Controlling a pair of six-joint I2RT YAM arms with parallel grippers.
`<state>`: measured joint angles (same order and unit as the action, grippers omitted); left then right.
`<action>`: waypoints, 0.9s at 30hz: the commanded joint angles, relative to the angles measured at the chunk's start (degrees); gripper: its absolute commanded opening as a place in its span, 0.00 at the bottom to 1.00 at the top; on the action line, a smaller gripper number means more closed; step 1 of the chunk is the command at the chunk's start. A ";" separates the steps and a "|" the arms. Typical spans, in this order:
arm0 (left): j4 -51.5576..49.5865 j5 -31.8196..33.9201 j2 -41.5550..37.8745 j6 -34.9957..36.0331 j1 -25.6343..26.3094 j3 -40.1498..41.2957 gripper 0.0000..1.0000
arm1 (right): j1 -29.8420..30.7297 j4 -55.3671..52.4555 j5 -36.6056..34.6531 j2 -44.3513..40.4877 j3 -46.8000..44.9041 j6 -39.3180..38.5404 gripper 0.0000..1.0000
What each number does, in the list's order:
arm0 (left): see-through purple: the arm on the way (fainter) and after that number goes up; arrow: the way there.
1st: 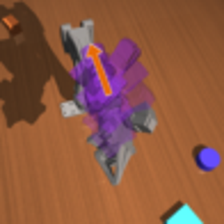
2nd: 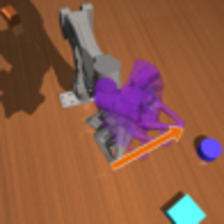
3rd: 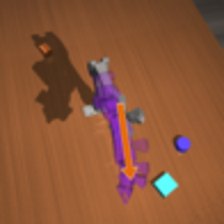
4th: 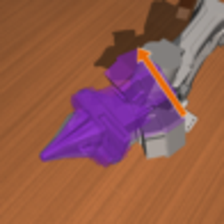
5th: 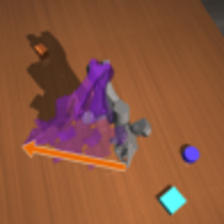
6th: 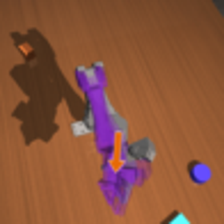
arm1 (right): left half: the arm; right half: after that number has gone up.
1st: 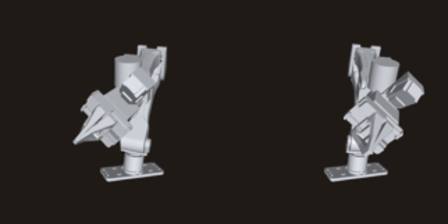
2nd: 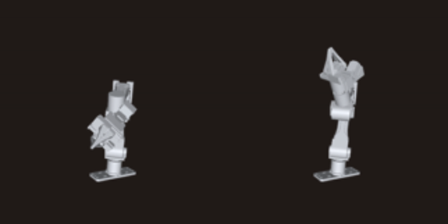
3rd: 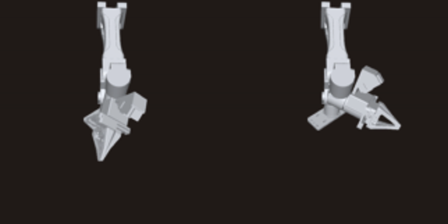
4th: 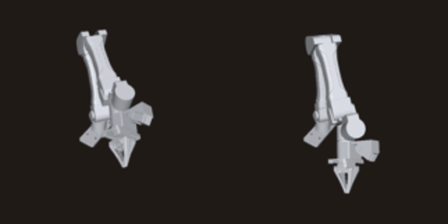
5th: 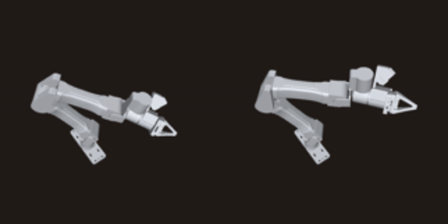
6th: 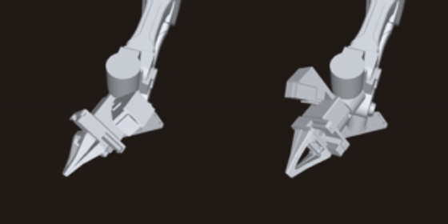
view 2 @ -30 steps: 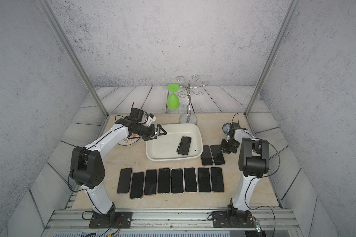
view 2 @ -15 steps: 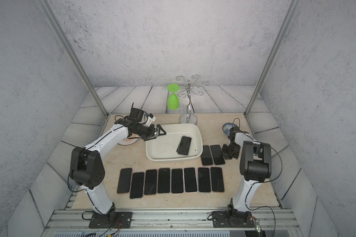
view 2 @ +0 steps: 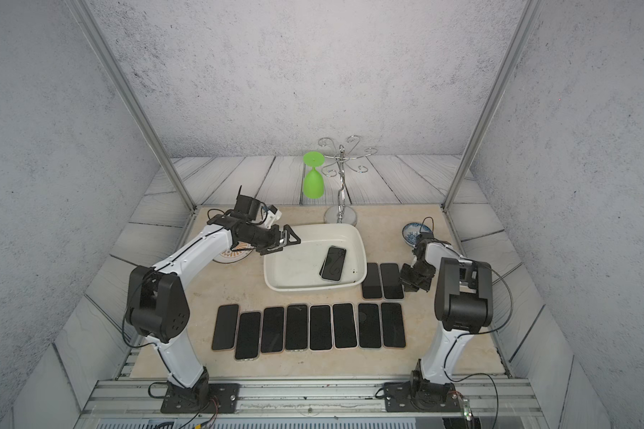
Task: Take the phone out of the storage box
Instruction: Place the phone at the center of the board, then pick up the phone from the storage box.
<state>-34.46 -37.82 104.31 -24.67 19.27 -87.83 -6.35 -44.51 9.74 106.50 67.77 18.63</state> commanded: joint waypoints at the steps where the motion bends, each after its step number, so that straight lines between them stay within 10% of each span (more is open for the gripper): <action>1: -1.22 2.53 1.34 0.51 2.28 -2.64 0.98 | 0.46 -1.36 -3.04 -1.27 1.56 0.16 0.04; 5: -6.16 9.56 4.98 4.10 7.86 -10.07 0.98 | 0.57 -1.03 -4.05 -6.69 4.12 -0.83 0.45; 9: -14.41 15.43 12.66 9.05 12.72 -22.48 0.98 | 0.68 -1.31 -1.12 -11.82 6.39 -1.88 0.62; 19: -24.82 26.35 37.05 8.73 19.49 -48.58 0.98 | 6.06 -0.12 6.85 -17.61 9.62 -2.49 0.72; 27: -24.59 27.70 45.79 7.07 19.97 -54.67 0.98 | 7.32 0.96 7.06 -17.07 8.25 -4.04 0.73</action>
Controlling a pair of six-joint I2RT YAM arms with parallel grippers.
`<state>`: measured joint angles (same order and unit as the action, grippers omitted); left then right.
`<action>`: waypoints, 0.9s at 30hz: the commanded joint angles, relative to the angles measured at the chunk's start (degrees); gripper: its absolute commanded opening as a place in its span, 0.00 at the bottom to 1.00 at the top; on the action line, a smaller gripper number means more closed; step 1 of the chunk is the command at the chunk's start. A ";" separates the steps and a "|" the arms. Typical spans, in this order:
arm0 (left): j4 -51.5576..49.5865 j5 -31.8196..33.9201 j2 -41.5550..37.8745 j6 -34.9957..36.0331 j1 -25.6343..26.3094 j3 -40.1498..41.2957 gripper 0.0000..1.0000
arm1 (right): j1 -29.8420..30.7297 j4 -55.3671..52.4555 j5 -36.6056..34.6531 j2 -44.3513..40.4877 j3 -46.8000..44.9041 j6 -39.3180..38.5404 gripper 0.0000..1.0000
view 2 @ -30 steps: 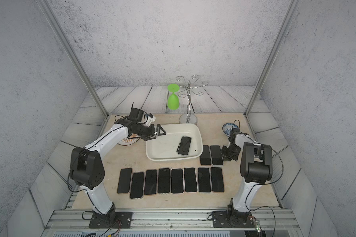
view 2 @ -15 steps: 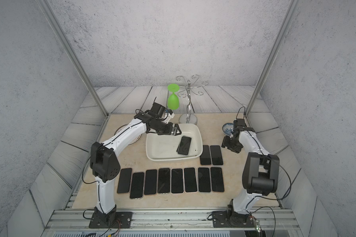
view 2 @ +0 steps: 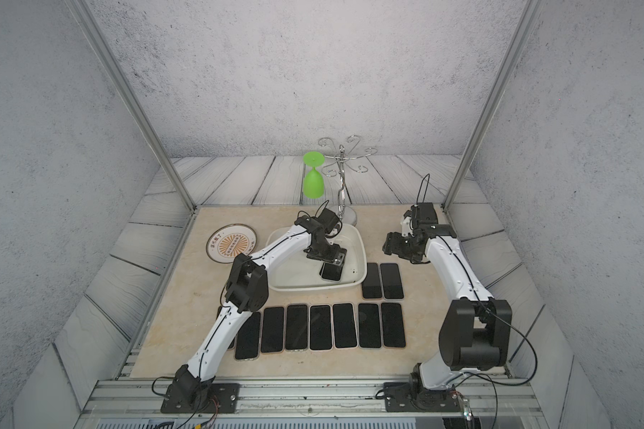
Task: Take the phone out of the storage box
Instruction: Pick up the phone from the storage box.
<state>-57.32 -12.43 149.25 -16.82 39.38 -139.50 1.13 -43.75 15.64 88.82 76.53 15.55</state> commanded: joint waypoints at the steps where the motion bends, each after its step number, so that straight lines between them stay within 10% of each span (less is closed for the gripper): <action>1: -1.56 2.38 1.32 -0.84 -0.02 -2.88 0.98 | -0.09 1.01 1.72 0.42 -1.12 -0.96 0.73; 27: -3.43 9.87 0.94 4.86 3.60 -2.85 0.98 | -0.14 0.73 4.64 2.54 -1.84 -2.24 0.73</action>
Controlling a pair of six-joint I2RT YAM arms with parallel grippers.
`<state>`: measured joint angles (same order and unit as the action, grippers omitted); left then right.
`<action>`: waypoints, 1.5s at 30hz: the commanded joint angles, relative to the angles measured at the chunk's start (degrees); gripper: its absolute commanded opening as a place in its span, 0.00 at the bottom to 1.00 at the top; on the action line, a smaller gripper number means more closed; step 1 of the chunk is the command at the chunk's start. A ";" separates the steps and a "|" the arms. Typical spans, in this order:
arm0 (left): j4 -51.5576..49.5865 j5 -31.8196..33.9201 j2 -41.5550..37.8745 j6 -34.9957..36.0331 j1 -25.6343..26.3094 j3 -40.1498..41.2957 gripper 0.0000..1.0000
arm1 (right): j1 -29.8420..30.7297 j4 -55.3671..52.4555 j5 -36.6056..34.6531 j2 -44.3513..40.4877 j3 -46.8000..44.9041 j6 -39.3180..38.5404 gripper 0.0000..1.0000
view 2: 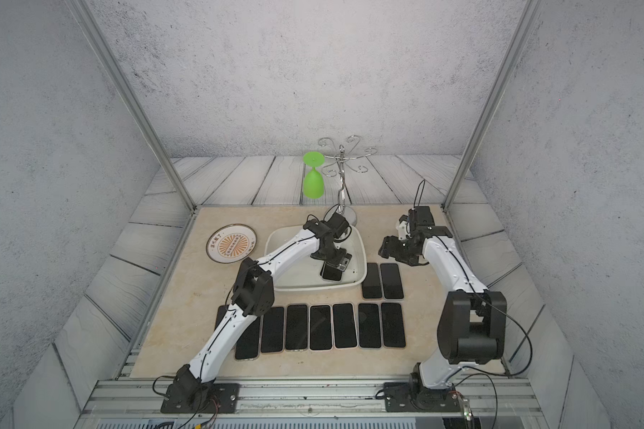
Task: Take the phone out of the storage box
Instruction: Pick up the phone from the storage box.
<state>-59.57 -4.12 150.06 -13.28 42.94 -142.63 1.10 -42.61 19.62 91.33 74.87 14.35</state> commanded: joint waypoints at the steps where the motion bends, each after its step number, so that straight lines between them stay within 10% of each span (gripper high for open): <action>1: -1.42 1.57 0.59 1.32 0.04 -0.05 0.98 | -0.09 -0.57 0.75 0.14 -0.16 -1.23 0.73; 11: -2.33 0.74 4.10 2.16 0.04 -1.69 0.99 | -0.06 -0.21 2.04 1.20 -0.36 -1.60 0.72; 24: -2.16 3.48 -3.30 4.04 -1.33 -1.19 0.52 | -0.09 0.47 4.29 1.62 0.33 -1.03 0.71; 39: 14.58 -16.05 -29.83 -5.92 -9.91 25.42 0.63 | 7.61 30.19 26.48 -1.27 -8.25 16.77 0.61; 45: 19.73 -22.48 -35.19 -8.93 -10.86 32.52 0.62 | 12.07 40.91 24.68 0.03 -8.26 23.55 0.61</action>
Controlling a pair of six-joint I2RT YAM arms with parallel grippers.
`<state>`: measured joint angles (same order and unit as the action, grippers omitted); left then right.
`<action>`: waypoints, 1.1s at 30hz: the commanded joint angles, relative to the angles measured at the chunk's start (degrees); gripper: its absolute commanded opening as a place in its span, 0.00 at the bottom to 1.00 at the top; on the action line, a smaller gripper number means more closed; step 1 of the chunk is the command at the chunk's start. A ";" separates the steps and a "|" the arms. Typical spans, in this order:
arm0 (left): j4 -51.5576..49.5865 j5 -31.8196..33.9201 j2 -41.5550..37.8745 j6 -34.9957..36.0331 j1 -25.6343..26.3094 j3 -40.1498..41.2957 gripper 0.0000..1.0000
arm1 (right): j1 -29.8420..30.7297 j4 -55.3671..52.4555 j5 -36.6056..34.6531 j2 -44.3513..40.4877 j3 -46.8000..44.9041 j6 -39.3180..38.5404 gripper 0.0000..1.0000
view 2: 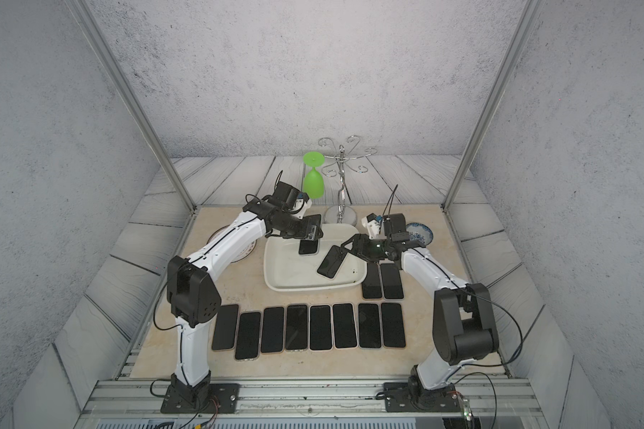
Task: Take the phone out of the storage box
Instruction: Pick up the phone from the storage box.
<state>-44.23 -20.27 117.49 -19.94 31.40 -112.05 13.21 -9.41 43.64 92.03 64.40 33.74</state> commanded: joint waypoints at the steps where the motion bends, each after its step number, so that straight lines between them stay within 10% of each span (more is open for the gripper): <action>1: 4.41 -6.79 -3.60 -1.84 0.68 3.07 0.62 | -0.14 5.78 -0.65 0.10 4.34 3.80 0.61; 14: 9.91 -9.06 -12.77 -1.63 0.68 16.65 0.61 | 3.06 -8.57 -1.38 15.17 23.49 5.23 0.57; 33: 10.15 -9.70 -12.04 -1.59 0.68 17.57 0.60 | 4.71 -11.04 -3.54 17.26 27.56 4.50 0.57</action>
<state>-35.73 -28.49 106.10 -21.45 32.01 -94.24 17.96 -17.89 42.22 109.27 89.41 39.81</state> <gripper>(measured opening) 0.840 0.568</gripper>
